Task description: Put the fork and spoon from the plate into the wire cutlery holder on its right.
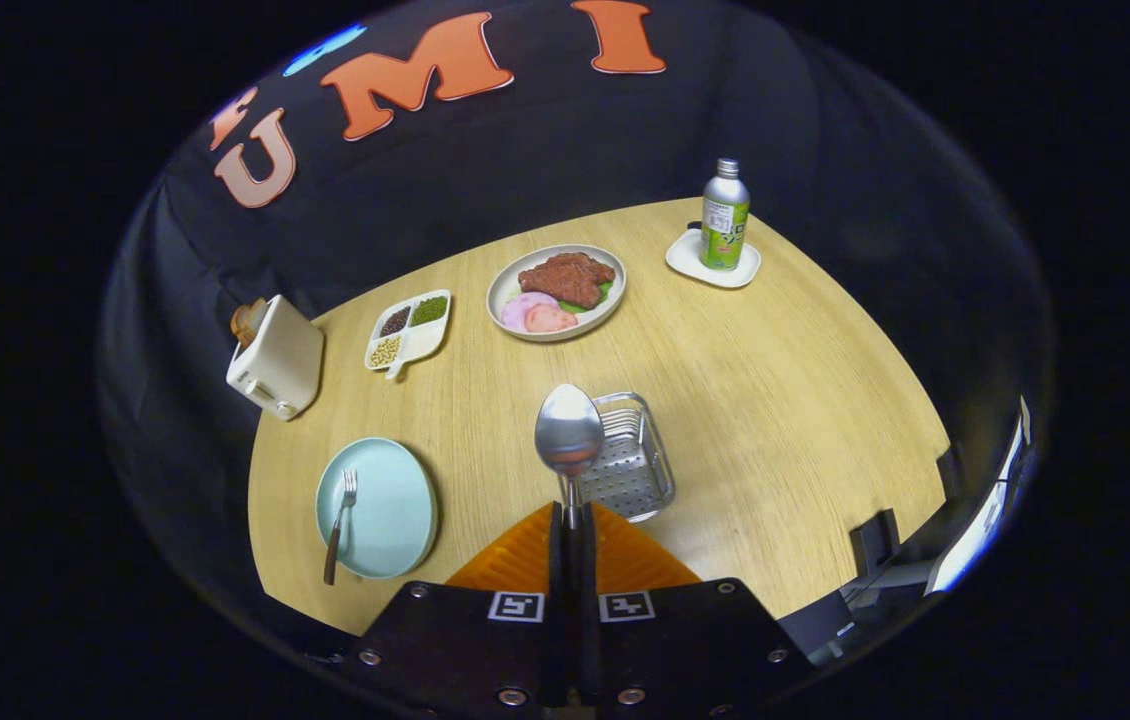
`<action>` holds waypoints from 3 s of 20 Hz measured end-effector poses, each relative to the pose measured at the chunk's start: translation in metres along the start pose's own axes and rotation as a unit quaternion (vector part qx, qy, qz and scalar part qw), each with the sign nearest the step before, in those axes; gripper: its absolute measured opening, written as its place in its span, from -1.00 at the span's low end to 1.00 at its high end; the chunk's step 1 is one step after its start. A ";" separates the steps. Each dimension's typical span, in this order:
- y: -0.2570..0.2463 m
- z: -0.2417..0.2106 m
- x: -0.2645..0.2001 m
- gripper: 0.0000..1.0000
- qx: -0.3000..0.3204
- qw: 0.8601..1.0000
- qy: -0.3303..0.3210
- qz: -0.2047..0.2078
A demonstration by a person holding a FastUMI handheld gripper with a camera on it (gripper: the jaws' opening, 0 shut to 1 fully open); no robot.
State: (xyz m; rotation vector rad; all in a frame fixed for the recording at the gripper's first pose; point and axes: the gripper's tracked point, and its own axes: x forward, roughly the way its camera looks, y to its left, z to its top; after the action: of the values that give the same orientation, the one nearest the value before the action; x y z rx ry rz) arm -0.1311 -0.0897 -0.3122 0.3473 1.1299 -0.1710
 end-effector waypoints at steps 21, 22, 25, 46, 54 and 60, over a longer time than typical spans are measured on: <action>0.031 0.116 -0.032 0.13 -0.050 0.973 -0.224 0.008; 0.037 0.124 -0.037 0.20 -0.046 0.969 -0.244 0.012; 0.058 0.146 -0.062 0.50 -0.047 0.948 -0.312 0.032; 0.293 0.091 -0.046 0.94 -0.162 0.916 -0.315 0.189; 0.333 -0.015 0.039 0.95 -0.203 0.955 -0.086 0.197; 0.332 -0.064 0.088 0.81 -0.227 0.959 0.054 0.159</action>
State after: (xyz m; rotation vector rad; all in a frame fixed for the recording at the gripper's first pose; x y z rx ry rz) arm -0.0469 0.2466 -0.3548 0.1236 1.1681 0.3913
